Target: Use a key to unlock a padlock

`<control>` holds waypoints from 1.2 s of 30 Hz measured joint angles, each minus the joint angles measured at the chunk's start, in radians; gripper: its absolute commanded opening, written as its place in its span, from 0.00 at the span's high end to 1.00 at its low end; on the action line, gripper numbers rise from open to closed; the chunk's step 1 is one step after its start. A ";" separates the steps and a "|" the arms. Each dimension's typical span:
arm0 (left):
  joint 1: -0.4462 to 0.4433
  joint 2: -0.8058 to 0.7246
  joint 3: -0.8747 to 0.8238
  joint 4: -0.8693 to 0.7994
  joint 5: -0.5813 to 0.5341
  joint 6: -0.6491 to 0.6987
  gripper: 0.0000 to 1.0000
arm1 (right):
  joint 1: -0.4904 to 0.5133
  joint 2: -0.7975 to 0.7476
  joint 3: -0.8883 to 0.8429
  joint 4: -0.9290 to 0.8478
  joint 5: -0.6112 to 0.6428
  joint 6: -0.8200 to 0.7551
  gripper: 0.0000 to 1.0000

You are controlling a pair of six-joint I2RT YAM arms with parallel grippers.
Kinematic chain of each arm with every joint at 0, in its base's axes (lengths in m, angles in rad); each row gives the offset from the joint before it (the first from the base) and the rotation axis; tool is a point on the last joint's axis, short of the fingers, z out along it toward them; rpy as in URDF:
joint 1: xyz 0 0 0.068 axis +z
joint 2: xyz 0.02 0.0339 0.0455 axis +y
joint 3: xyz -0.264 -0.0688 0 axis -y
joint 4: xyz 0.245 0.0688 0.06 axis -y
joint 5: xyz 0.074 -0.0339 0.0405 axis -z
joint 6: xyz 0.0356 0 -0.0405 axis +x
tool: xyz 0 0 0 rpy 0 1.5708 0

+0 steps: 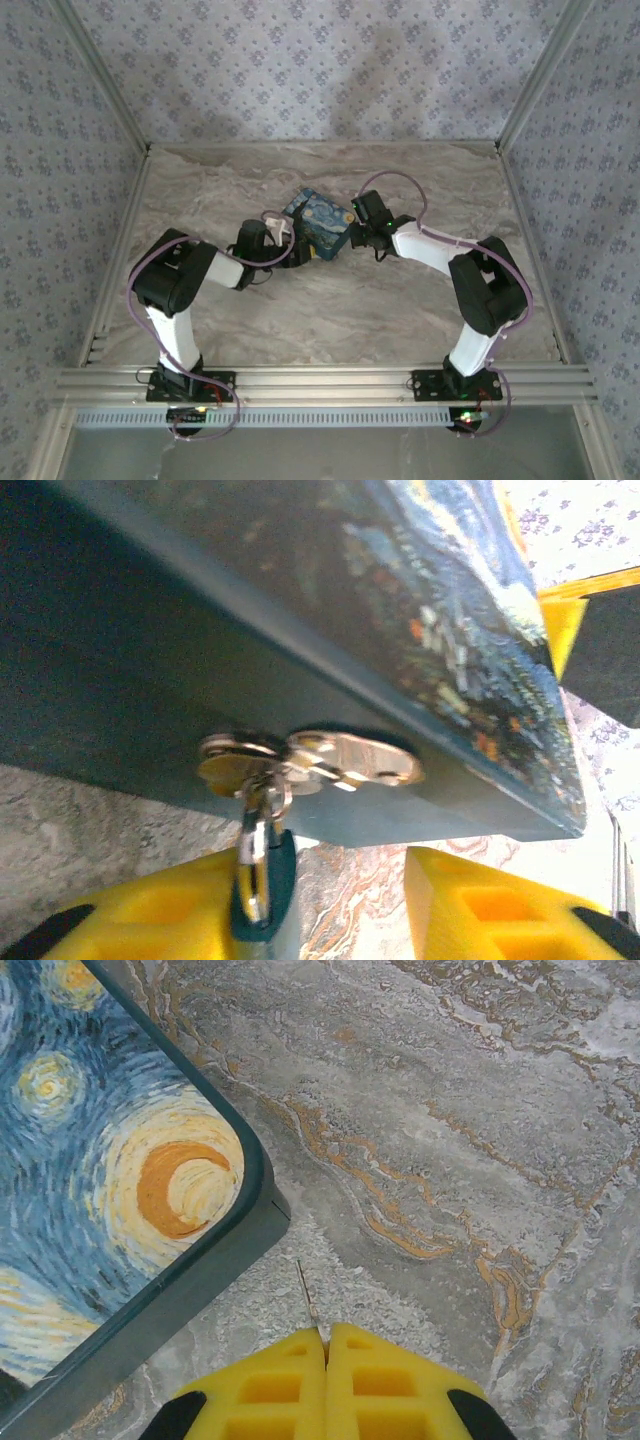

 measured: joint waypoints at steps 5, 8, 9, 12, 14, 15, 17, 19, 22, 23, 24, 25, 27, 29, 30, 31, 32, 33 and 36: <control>0.013 0.008 0.016 -0.024 0.029 -0.005 0.63 | 0.000 0.001 0.000 0.002 0.000 0.000 1.00; 0.019 0.008 0.023 -0.037 0.039 -0.008 0.60 | 0.000 0.003 0.000 0.002 0.000 0.000 1.00; 0.020 0.008 0.023 -0.038 0.043 -0.008 0.61 | 0.001 0.004 0.001 0.002 0.000 0.000 1.00; 0.026 0.008 0.024 -0.043 0.049 -0.008 0.62 | 0.002 0.005 0.001 0.002 0.000 0.000 1.00; 0.032 0.008 0.024 -0.048 0.051 -0.008 0.67 | 0.003 0.006 0.001 0.005 0.000 0.000 1.00; 0.035 0.008 0.024 -0.051 0.051 -0.011 0.68 | 0.003 0.007 0.001 0.005 0.000 0.000 1.00; 0.044 0.008 0.024 -0.058 0.052 -0.016 0.69 | 0.004 0.007 0.001 0.007 0.000 0.000 1.00; 0.050 0.008 0.024 -0.064 0.055 -0.020 0.70 | 0.005 0.007 0.001 0.008 0.000 -0.001 1.00; 0.055 0.008 0.024 -0.076 0.057 -0.023 0.75 | 0.008 0.009 0.001 0.008 0.000 -0.001 1.00; 0.057 0.008 0.024 -0.079 0.058 -0.024 0.77 | 0.008 0.009 0.001 0.008 -0.001 -0.001 1.00; 0.058 0.008 0.024 -0.082 0.058 -0.024 0.78 | 0.008 0.010 0.001 0.008 -0.001 -0.001 1.00; 0.058 0.008 0.025 -0.084 0.058 -0.024 0.81 | 0.008 0.010 0.001 0.009 -0.001 -0.001 1.00; 0.058 0.008 0.027 -0.086 0.064 -0.023 0.83 | 0.010 0.010 0.001 0.011 -0.001 -0.001 1.00; 0.058 0.008 0.032 -0.090 0.072 -0.023 0.85 | 0.011 0.011 0.001 0.015 -0.003 -0.001 1.00; 0.058 0.008 0.034 -0.093 0.077 -0.023 0.86 | 0.012 0.011 0.001 0.016 -0.003 -0.001 1.00; 0.058 0.008 0.036 -0.096 0.079 -0.023 0.87 | 0.012 0.011 0.001 0.016 -0.003 -0.001 1.00; 0.058 0.008 0.039 -0.101 0.081 -0.023 0.89 | 0.013 0.011 0.001 0.016 -0.003 -0.001 1.00; 0.058 0.008 0.041 -0.105 0.085 -0.023 0.89 | 0.014 0.011 0.001 0.016 -0.003 -0.001 1.00; 0.058 0.008 0.044 -0.111 0.088 -0.026 0.90 | 0.014 0.011 0.001 0.016 -0.003 0.000 1.00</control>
